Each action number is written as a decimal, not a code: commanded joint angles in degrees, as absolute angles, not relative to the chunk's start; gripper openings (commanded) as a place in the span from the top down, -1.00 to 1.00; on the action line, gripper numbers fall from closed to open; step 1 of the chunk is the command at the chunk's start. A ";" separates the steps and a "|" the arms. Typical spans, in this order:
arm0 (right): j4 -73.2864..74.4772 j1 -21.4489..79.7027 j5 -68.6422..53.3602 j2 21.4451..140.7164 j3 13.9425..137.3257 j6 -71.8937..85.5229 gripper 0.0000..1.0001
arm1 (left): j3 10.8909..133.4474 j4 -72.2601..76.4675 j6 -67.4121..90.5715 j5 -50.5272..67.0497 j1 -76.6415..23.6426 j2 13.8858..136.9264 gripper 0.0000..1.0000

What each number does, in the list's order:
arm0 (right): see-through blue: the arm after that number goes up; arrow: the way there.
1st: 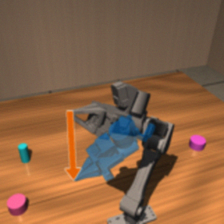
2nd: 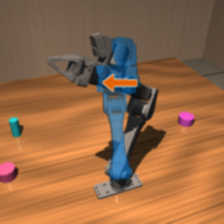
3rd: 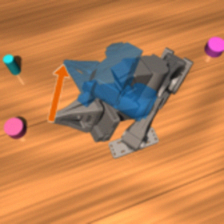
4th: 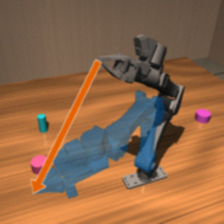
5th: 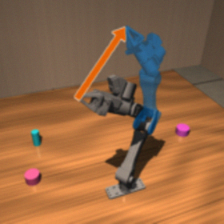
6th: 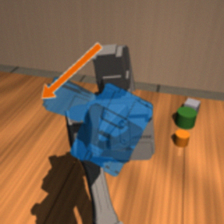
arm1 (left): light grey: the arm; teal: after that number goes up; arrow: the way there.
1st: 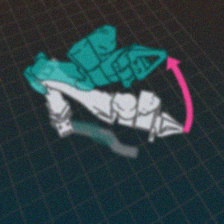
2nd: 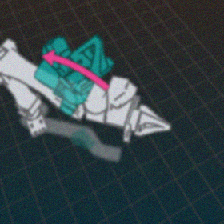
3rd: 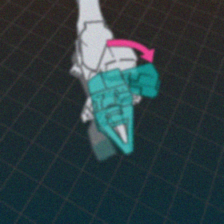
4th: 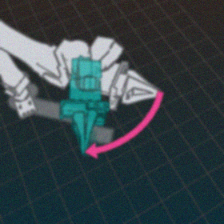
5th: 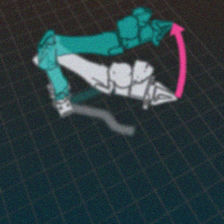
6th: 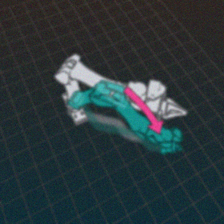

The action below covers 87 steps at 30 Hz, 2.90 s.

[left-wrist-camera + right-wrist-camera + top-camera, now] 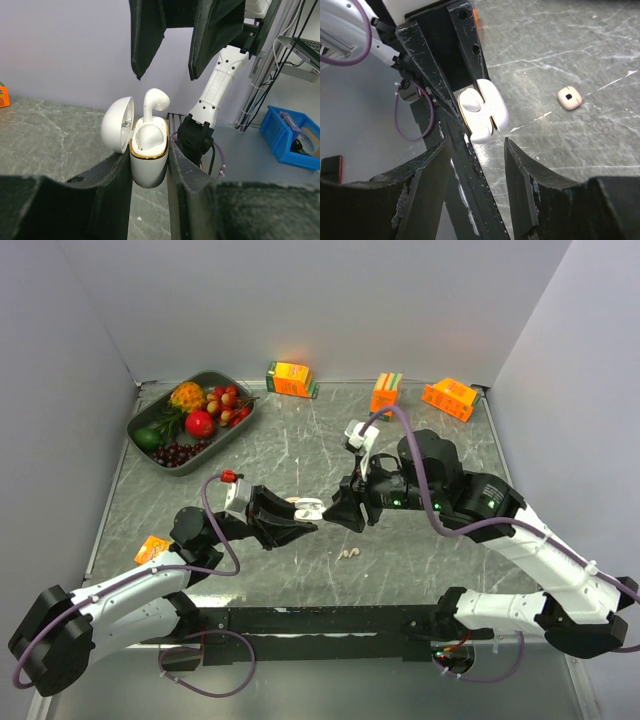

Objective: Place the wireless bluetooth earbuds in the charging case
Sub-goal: Adjust the earbud with the charging case.

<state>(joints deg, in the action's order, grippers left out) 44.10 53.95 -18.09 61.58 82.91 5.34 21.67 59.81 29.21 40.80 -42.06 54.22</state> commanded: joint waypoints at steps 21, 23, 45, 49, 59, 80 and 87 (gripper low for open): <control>43.86 54.67 -14.68 64.78 84.99 8.88 0.01 | 24.52 61.08 27.42 37.80 -41.92 53.79 0.97; 43.60 54.67 -14.68 64.78 84.82 9.05 0.03 | 24.52 61.35 27.51 37.62 -41.84 53.88 0.97; 42.19 54.76 -13.18 65.92 84.37 10.46 0.18 | 24.70 62.40 28.21 37.62 -41.92 54.67 0.97; 41.84 54.67 -13.10 65.83 84.46 11.07 0.37 | 24.79 61.62 27.69 36.74 -41.84 54.58 0.97; 41.57 54.76 -12.39 65.65 84.11 13.62 0.70 | 24.35 59.94 25.93 30.68 -42.01 53.44 0.97; 43.95 54.84 -3.87 68.99 84.29 32.24 1.00 | 25.40 55.11 11.43 7.48 -50.79 52.38 0.97; 45.96 54.84 -0.97 71.45 86.22 36.47 1.00 | 26.10 55.81 4.85 0.62 -55.01 53.88 0.97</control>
<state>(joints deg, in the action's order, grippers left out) 43.99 54.04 0.86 69.82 83.81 30.41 22.55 51.55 10.44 7.75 -53.08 53.19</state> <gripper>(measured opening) 0.256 0.330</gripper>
